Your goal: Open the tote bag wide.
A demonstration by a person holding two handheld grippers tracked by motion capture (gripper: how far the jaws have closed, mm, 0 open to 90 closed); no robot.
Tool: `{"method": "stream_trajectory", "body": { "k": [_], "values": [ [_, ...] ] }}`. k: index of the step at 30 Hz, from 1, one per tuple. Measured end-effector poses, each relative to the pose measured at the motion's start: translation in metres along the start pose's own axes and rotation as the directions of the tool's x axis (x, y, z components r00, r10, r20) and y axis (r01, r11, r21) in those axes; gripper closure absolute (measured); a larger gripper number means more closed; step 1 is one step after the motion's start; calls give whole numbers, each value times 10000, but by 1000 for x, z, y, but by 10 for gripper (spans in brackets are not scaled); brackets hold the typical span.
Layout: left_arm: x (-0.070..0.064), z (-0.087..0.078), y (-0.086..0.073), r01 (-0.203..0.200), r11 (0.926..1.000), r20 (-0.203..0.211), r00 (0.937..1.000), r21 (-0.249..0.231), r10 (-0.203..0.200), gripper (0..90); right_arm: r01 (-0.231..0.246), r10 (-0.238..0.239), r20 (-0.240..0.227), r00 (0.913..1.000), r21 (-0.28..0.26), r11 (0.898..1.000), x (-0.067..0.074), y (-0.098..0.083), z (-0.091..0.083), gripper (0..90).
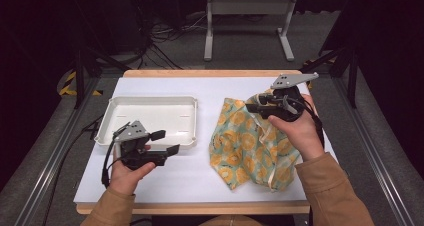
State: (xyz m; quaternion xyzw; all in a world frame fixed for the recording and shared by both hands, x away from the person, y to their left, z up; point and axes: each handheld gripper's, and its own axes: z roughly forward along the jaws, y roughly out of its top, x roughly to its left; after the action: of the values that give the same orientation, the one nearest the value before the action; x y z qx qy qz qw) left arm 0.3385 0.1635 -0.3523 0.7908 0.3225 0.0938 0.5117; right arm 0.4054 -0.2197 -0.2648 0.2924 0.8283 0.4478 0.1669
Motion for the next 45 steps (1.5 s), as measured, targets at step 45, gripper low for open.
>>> {"method": "stream_trajectory", "body": {
  "k": [45],
  "values": [
    [-118,132,57,-512,9976,2031,9783,464,408,266,210,-208,53,9998,-353,9992,4,1,-3,651]
  ]
}}
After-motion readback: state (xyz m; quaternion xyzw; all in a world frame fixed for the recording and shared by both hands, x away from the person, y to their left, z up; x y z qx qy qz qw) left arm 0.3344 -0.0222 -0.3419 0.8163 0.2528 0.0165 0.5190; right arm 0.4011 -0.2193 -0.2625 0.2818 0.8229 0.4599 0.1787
